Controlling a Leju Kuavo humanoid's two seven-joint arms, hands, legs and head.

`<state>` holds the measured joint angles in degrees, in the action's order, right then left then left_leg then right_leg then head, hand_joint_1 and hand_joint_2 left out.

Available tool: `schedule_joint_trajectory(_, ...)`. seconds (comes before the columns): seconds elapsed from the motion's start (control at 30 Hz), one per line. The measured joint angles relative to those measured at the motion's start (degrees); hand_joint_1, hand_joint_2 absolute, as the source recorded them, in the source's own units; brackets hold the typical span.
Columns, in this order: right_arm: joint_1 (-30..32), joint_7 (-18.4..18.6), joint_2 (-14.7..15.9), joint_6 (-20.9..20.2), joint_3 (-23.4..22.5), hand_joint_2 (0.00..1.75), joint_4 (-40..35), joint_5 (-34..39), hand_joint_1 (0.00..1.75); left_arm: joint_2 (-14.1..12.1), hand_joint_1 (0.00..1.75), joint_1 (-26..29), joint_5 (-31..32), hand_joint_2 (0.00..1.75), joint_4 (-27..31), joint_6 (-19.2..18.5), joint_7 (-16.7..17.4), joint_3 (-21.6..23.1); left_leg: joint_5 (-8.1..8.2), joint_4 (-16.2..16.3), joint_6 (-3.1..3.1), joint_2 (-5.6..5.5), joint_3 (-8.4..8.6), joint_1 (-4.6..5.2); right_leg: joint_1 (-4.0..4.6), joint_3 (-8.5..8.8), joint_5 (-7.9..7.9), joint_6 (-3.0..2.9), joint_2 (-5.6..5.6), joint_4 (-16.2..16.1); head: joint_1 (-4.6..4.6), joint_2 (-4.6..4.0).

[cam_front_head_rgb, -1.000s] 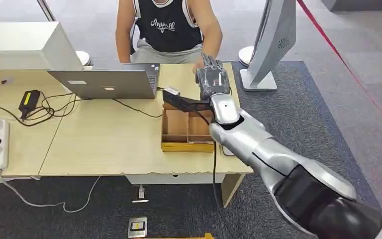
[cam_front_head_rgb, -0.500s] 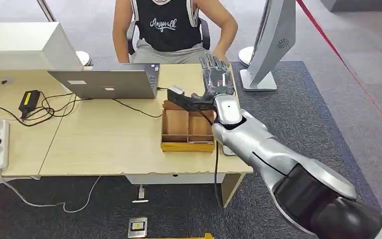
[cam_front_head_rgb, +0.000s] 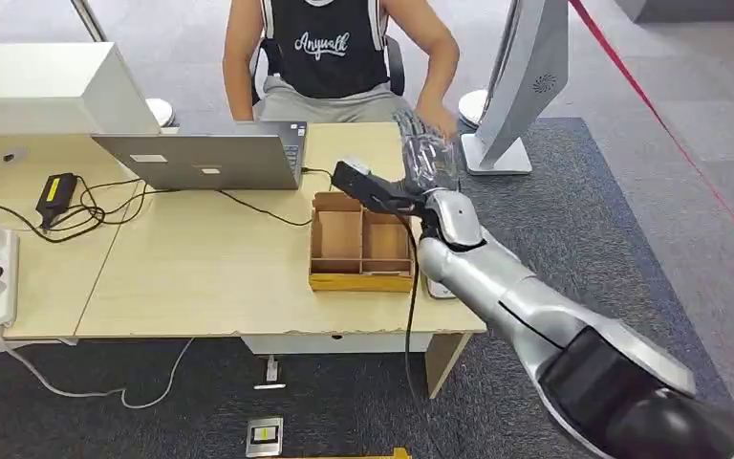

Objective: Pass the card to the sensor for recognition and then transmit it.

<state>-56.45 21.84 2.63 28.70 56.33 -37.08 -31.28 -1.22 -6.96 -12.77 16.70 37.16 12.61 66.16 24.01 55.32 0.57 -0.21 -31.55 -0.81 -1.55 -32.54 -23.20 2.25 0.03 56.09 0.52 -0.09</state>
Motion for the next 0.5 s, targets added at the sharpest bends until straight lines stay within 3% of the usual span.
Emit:
schedule_joint_trajectory(0.17,6.25,1.31,2.97,-0.07,0.04,1.75,-8.25,-0.92,0.0,-0.17,0.0,0.38,-0.59,0.0,-0.28,0.04,-0.02,-0.07,0.01,0.0,0.0,-0.01,-0.03,0.0,0.0,-0.02,0.0,0.0,0.0,0.01,-0.02,0.02)
schedule_joint_trajectory(0.5,12.13,1.42,6.66,-2.08,-0.07,1.75,-19.12,-2.06,0.0,-0.24,0.0,0.93,-1.18,0.0,-0.48,0.37,-0.13,-0.22,0.01,-0.01,0.0,0.01,0.0,0.0,0.0,0.02,0.0,0.0,0.0,0.0,0.0,0.0)
